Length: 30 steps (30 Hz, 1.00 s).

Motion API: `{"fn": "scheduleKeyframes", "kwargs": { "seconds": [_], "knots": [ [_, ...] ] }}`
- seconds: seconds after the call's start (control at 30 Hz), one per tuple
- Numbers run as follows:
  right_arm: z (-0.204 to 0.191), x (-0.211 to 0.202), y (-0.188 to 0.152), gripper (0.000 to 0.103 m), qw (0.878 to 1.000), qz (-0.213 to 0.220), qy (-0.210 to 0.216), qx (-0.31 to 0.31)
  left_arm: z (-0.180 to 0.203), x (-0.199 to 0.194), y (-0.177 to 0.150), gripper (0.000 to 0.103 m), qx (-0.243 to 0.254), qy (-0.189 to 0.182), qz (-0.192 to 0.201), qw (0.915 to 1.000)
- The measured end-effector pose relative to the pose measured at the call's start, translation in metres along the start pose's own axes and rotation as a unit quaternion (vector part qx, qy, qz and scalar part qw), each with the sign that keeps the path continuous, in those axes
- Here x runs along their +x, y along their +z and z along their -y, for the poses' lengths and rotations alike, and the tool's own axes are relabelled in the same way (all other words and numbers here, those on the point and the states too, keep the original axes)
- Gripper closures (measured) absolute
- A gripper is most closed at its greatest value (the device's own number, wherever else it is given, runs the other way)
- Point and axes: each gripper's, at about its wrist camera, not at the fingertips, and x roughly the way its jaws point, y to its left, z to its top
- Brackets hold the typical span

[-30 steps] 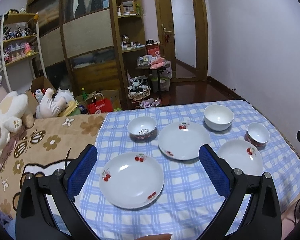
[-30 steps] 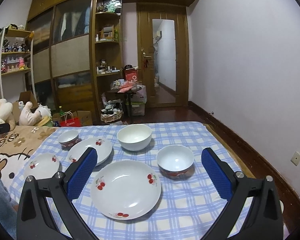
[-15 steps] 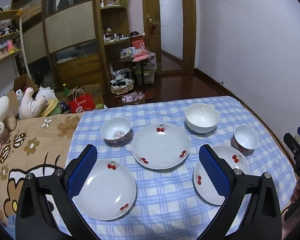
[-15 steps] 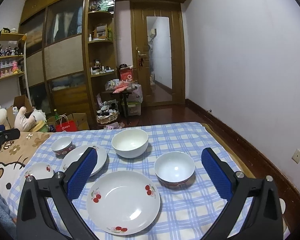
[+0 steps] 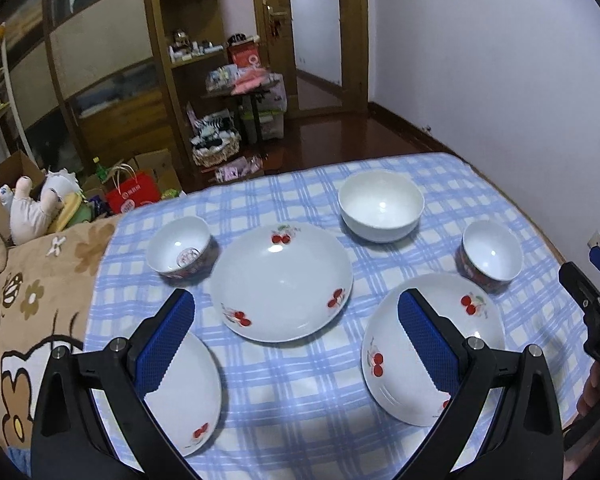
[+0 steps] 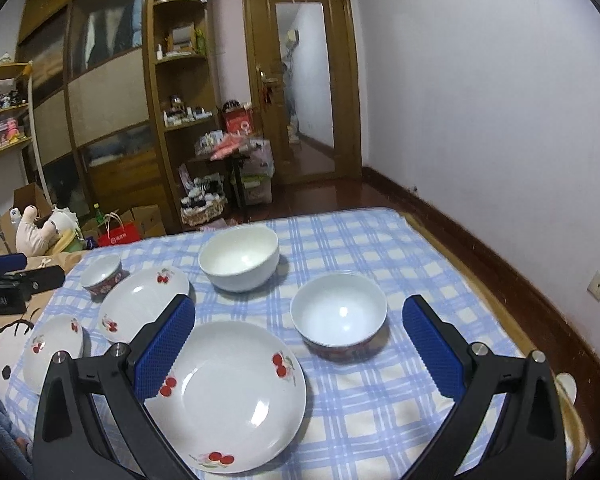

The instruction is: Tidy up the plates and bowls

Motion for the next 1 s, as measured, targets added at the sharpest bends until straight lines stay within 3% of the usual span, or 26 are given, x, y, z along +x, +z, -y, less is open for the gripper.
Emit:
{"fn": "scheduleKeyframes", "kwargs": {
  "seconds": [0.2, 0.83, 1.0],
  "knots": [
    [0.011, 0.025, -0.013, 0.001, 0.998, -0.043, 0.005, 0.038, 0.008, 0.034, -0.017, 0.003, 0.006, -0.012, -0.033, 0.9994],
    [0.011, 0.079, -0.040, 0.003, 0.993, -0.113, -0.011, 0.011, 0.034, 0.104, -0.048, 0.003, 0.032, -0.039, -0.109, 0.9927],
    [0.006, 0.088, -0.046, 0.012, 0.991, -0.132, -0.002, -0.001, 0.036, 0.110, -0.052, 0.003, 0.035, -0.039, -0.118, 0.9916]
  ]
}}
